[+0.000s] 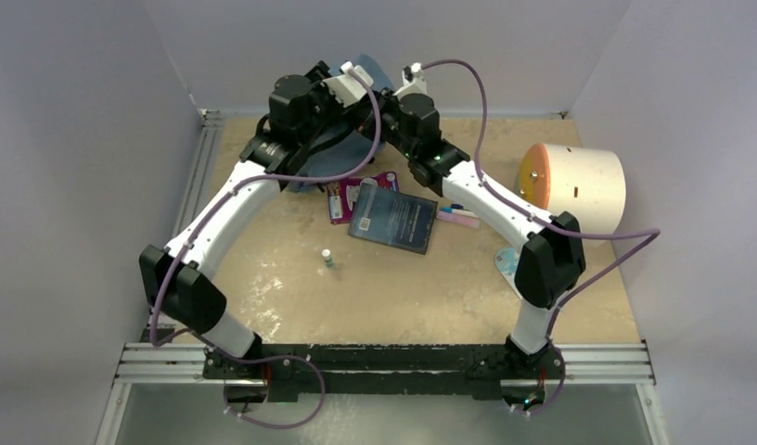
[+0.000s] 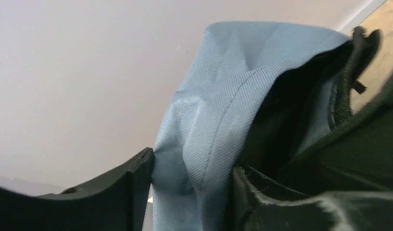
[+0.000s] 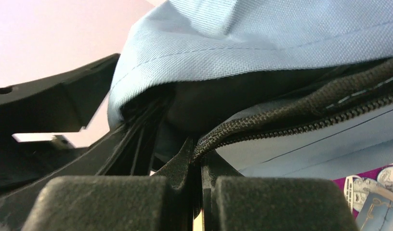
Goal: Pack the student bag
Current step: Unzip the student bag at the center of the board.
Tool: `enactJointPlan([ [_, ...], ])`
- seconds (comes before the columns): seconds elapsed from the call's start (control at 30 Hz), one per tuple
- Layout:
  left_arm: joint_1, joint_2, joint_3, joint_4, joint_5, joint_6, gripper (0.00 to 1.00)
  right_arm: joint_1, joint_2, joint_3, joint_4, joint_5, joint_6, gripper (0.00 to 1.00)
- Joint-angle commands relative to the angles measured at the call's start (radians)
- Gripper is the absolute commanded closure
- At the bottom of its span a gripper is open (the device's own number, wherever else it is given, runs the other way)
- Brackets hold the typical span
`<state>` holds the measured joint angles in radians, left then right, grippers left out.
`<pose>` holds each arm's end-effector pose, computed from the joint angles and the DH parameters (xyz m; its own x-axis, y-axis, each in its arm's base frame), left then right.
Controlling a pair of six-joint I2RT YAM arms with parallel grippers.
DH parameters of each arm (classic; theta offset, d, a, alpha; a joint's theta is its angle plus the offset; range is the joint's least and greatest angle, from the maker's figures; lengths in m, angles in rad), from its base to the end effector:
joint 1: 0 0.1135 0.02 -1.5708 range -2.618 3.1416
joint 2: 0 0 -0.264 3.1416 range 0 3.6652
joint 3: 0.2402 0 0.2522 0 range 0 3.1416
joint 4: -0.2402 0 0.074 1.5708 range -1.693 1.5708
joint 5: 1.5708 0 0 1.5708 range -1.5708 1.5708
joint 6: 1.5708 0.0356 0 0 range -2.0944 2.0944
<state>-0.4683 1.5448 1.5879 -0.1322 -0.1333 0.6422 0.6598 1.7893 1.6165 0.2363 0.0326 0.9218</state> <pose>0.3271 -0.1601 0.4382 0.1336 0.5977 -0.7905 0.3112 0.7320 0.6061 0.3470 0.2677 0.3952 -0.4373 0.6685 -0.6015 -0.3947 0.4583 0.7963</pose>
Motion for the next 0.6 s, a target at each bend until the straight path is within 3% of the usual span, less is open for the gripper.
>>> enactJointPlan([
  [0.0,0.002,0.072,0.078,0.105,-0.102,0.077,0.58,-0.007,0.026,0.128,0.018,0.005,-0.054,1.0],
  [0.2,0.003,0.147,0.174,0.205,-0.164,0.113,1.0,-0.049,0.119,0.286,0.009,0.001,-0.105,1.0],
  [0.33,0.005,0.203,0.297,0.234,-0.218,0.144,1.0,-0.093,0.2,0.436,0.024,-0.028,-0.142,1.0],
  [0.57,0.003,0.243,0.579,0.147,-0.219,0.085,1.0,-0.153,0.266,0.672,0.119,-0.125,-0.178,1.0],
])
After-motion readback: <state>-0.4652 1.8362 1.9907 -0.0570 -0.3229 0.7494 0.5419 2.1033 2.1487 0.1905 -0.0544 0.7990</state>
